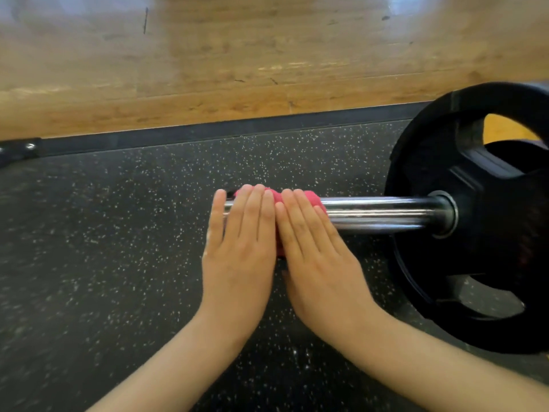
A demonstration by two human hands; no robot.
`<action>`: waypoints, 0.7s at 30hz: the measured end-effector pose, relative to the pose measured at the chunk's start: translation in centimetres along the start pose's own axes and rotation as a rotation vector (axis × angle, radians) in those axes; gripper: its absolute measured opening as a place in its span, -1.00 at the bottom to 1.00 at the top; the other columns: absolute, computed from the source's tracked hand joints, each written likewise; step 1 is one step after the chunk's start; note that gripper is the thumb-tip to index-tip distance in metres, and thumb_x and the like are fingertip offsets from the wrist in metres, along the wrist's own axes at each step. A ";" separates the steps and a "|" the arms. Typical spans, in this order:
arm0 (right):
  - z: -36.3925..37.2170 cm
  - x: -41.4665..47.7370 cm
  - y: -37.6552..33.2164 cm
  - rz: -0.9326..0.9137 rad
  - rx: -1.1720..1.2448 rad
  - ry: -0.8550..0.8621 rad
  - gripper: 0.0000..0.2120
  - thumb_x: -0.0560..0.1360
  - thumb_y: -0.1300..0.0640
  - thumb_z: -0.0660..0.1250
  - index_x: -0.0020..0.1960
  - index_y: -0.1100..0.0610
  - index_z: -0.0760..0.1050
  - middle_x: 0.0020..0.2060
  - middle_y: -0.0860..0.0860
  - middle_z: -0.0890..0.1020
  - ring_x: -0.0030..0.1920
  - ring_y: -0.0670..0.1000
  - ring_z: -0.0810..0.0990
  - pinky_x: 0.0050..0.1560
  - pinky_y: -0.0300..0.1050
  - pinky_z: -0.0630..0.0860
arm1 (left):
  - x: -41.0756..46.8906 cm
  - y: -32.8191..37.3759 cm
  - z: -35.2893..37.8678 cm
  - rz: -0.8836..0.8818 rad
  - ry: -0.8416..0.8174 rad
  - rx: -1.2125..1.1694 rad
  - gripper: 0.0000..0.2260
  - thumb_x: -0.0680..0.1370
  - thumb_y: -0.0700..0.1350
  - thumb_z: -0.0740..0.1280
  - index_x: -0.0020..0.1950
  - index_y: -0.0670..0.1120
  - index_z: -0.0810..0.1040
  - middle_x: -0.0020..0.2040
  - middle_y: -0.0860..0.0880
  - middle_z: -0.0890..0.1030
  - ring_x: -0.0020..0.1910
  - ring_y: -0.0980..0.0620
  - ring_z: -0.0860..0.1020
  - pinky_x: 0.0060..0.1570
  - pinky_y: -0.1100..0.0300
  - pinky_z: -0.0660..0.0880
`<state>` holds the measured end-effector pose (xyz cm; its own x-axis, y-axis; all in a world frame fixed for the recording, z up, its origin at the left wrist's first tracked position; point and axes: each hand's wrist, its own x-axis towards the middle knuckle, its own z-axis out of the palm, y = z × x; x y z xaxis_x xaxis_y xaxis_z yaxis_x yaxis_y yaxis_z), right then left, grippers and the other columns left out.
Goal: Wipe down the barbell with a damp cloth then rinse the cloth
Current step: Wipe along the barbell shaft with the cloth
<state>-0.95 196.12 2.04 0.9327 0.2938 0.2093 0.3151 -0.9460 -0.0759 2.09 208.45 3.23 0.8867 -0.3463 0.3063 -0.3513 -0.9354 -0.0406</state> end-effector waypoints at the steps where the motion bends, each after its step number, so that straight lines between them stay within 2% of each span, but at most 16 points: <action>1: -0.3 -0.6 0.8 0.018 0.005 0.005 -0.43 0.52 0.25 0.03 0.50 0.37 0.12 0.51 0.25 0.14 0.53 0.20 0.08 0.50 0.13 0.14 | 0.3 1.0 0.1 0.011 0.006 -0.021 -0.60 0.56 -0.30 0.09 0.40 -0.30 0.37 0.35 -0.23 0.46 0.39 -0.19 0.39 0.47 -0.14 0.06; 4: -1.1 -2.4 3.4 0.116 0.032 0.008 -0.39 0.47 0.30 0.14 0.50 0.37 0.12 0.51 0.25 0.14 0.54 0.19 0.07 0.49 0.15 0.17 | 1.3 4.2 0.5 0.065 0.015 -0.095 -0.57 0.55 -0.29 0.04 0.41 -0.31 0.36 0.35 -0.24 0.45 0.38 -0.20 0.40 0.46 -0.10 0.11; 8: -2.1 -4.3 5.7 0.260 0.025 -0.047 -0.28 0.46 0.30 0.32 0.52 0.35 0.05 0.53 0.23 0.07 0.55 0.18 0.02 0.48 0.15 0.17 | 2.5 7.7 0.8 0.157 0.019 -0.178 -0.57 0.54 -0.25 0.06 0.38 -0.31 0.40 0.32 -0.24 0.49 0.33 -0.19 0.45 0.41 -0.09 0.29; 13: -1.6 -3.5 4.1 0.319 0.051 -0.070 -0.23 0.46 0.24 0.34 0.53 0.35 0.01 0.54 0.24 0.02 0.55 0.20 -0.03 0.49 0.18 0.14 | 2.6 6.7 1.3 0.211 -0.004 -0.131 -0.61 0.58 -0.25 0.10 0.40 -0.29 0.37 0.32 -0.21 0.48 0.33 -0.17 0.45 0.41 -0.07 0.29; 17: -0.5 -1.2 1.0 0.238 -0.007 -0.052 -0.29 0.48 0.17 0.30 0.52 0.36 0.07 0.52 0.26 0.11 0.54 0.22 0.04 0.49 0.16 0.12 | 1.5 3.2 0.9 0.136 -0.037 -0.088 -0.60 0.58 -0.27 0.06 0.41 -0.31 0.34 0.32 -0.24 0.46 0.33 -0.19 0.43 0.41 -0.08 0.28; 21: 0.4 0.8 -1.7 0.108 -0.067 -0.042 -0.31 0.49 0.16 0.26 0.52 0.35 0.08 0.51 0.26 0.13 0.53 0.22 0.07 0.50 0.13 0.00 | 0.1 -0.4 0.4 0.046 -0.071 -0.034 -0.54 0.52 -0.30 0.22 0.43 -0.33 0.31 0.36 -0.28 0.42 0.37 -0.23 0.39 0.42 -0.08 0.25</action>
<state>-0.72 198.00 1.95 0.9677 0.1935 0.1619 0.2008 -0.9792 -0.0303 2.39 208.76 2.88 0.8880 -0.3942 0.2368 -0.4012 -0.9158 -0.0202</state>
